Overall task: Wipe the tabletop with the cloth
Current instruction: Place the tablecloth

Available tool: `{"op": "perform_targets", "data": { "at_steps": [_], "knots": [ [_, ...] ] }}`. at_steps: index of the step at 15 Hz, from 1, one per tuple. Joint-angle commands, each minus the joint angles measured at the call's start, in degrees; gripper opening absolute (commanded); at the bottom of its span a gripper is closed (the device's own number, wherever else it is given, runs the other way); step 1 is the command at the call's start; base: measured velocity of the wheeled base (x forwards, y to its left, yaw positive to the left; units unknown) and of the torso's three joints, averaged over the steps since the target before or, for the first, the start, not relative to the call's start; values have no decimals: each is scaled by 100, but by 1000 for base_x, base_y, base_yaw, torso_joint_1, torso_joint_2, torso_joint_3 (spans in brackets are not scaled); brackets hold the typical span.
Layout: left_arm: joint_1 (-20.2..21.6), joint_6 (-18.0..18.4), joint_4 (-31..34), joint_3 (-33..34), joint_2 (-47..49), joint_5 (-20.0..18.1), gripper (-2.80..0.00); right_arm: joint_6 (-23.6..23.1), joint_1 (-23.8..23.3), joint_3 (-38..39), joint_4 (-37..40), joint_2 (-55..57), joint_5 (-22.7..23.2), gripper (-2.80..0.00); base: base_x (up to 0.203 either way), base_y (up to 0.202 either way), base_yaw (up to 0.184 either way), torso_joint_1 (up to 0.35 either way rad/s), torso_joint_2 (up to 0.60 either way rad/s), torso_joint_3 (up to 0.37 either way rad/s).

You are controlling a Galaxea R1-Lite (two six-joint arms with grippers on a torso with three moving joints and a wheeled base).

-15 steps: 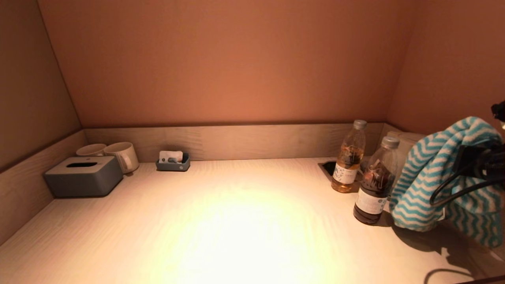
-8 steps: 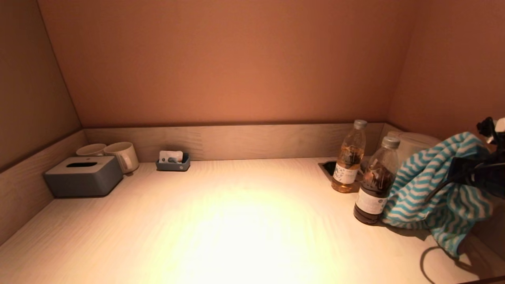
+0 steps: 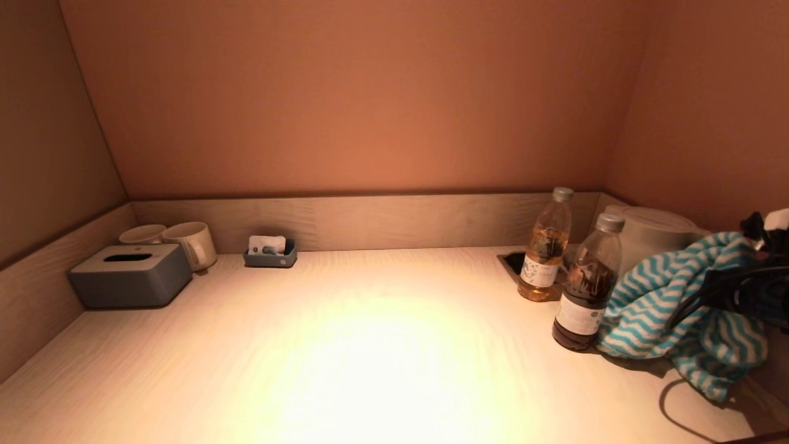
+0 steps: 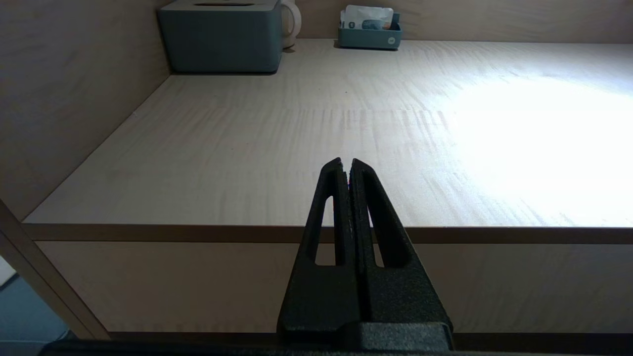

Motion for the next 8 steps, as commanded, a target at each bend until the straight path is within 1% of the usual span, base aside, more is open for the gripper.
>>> {"op": "perform_targets", "data": {
  "at_steps": [1,2,3,8],
  "knots": [
    [0,-5,-4,0,-2,2,-280,-27,-35,28,-9,117,113,-280,0,0,0,0,0,0],
    [0,-5,-4,0,-2,2,-280,-45,-28,64,-18,108,127,-172,0,0,0,0,0,0],
    [0,-5,-4,0,-2,2,-280,-51,-35,87,-18,99,142,0,0,0,0,0,0,0],
    [0,-5,-4,0,-2,2,-280,-113,-14,275,-18,-219,162,0,0,0,0,0,0,0]
  ]
}}
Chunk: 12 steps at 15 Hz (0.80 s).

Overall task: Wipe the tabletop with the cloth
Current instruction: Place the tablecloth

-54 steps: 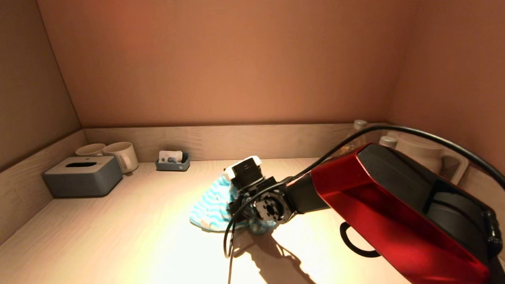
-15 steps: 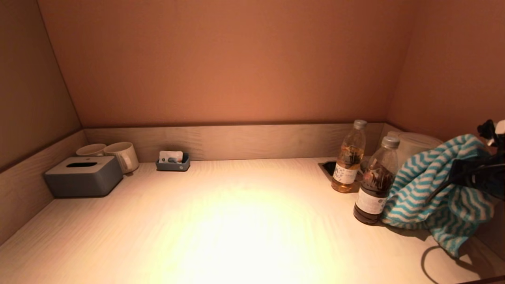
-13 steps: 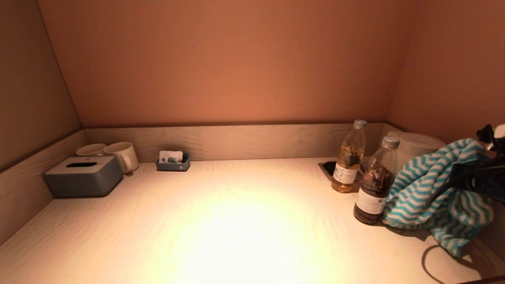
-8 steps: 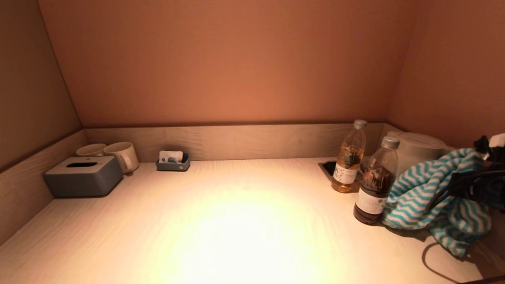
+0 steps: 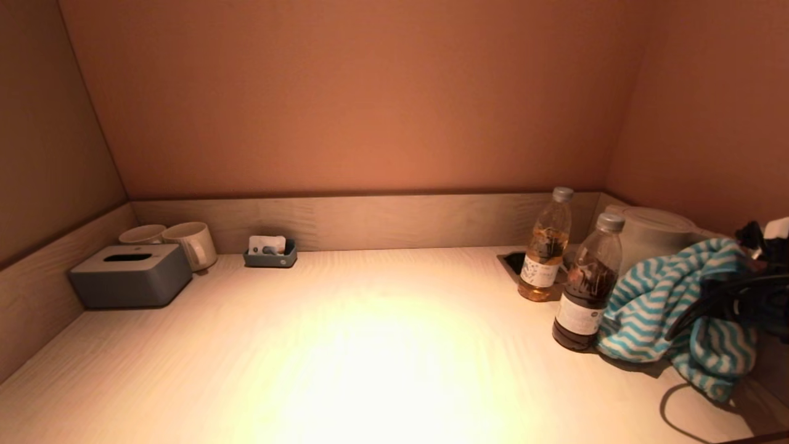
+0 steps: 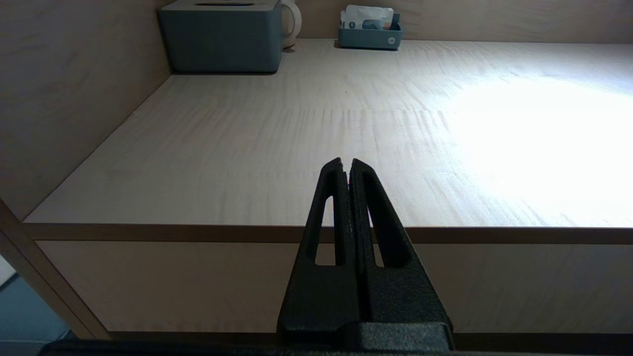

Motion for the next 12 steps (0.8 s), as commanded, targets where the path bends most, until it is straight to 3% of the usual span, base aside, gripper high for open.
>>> {"op": "perform_targets", "data": {
  "at_steps": [1,3,9,12],
  "knots": [
    [0,-6,-2,0,-2,2,-280,-59,16,103,-13,-250,11,0,0,0,0,0,0,0],
    [0,-6,-2,0,-2,2,-280,-104,43,206,-10,-382,67,0,0,0,0,0,0,0],
    [0,-6,-2,0,-2,2,-280,-367,265,1064,9,-2546,382,0,0,0,0,0,0,0],
    [0,-6,-2,0,-2,2,-280,-560,299,1262,31,-2958,551,0,0,0,0,0,0,0]
  ]
}}
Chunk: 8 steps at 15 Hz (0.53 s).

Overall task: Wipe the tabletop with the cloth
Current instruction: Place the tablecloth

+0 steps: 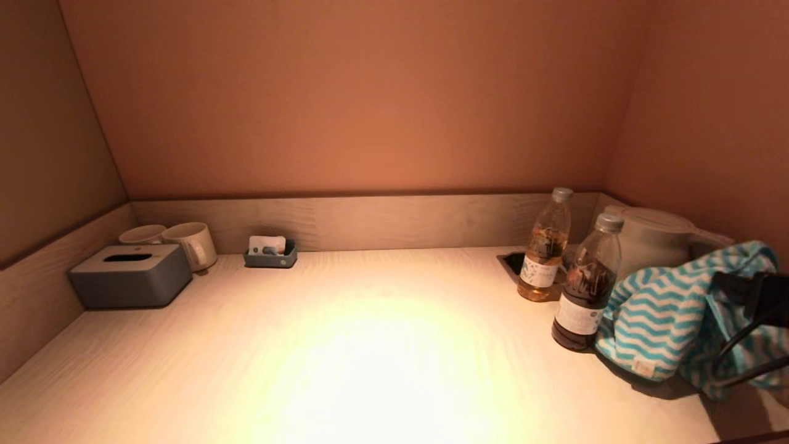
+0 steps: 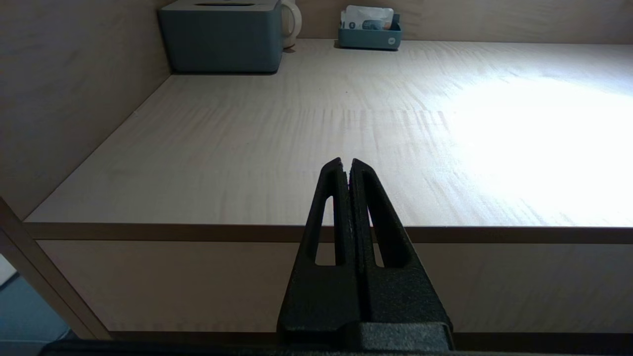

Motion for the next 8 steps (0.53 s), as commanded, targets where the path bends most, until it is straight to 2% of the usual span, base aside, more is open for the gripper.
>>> {"op": "perform_targets", "data": {
  "at_steps": [1,5,8],
  "knots": [
    [0,-3,-2,0,-2,3,-280,-50,4,39,-10,-285,33,0,0,0,0,0,0,0],
    [0,-3,-2,0,-2,3,-280,-50,-2,-122,-35,182,-19,0,0,0,0,0,0,0],
    [0,-3,-2,0,-2,3,-280,-10,-2,-119,-36,243,128,0,0,0,0,0,0,0]
  ]
}}
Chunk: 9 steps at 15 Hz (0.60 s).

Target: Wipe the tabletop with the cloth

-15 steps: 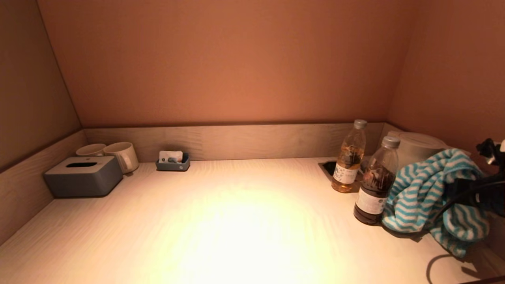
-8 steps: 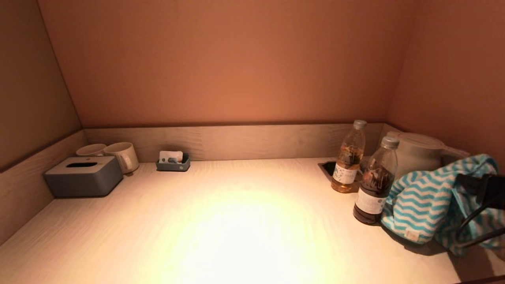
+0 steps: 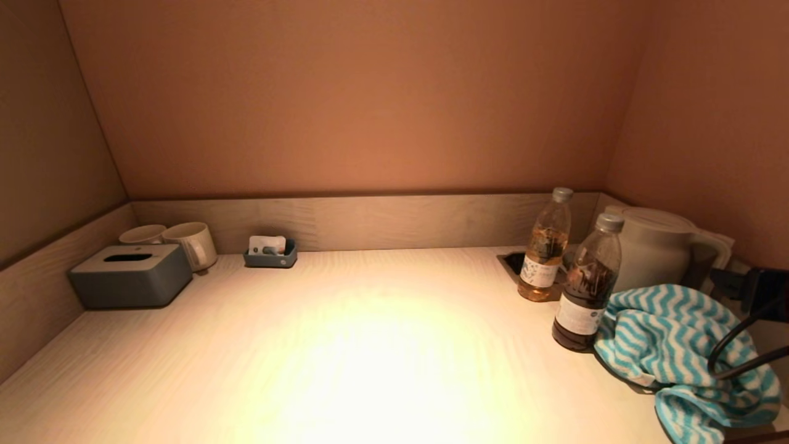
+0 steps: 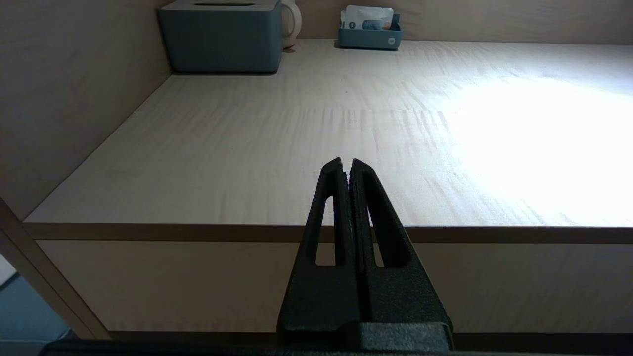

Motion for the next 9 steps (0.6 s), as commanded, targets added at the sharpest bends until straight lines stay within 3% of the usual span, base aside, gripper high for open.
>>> {"op": "perform_targets", "data": {
  "at_steps": [1,8,9],
  "knots": [
    [0,-5,-2,0,-2,4,-280,0,1,50,-10,33,162,0,0,0,0,0,0,0],
    [0,-5,-2,0,-2,4,-280,-19,7,414,22,-724,1587,0,0,0,0,0,0,0],
    [0,-5,-2,0,-2,4,-280,-20,7,414,22,-733,1701,-280,0,0,0,0,0,0]
  ]
}}
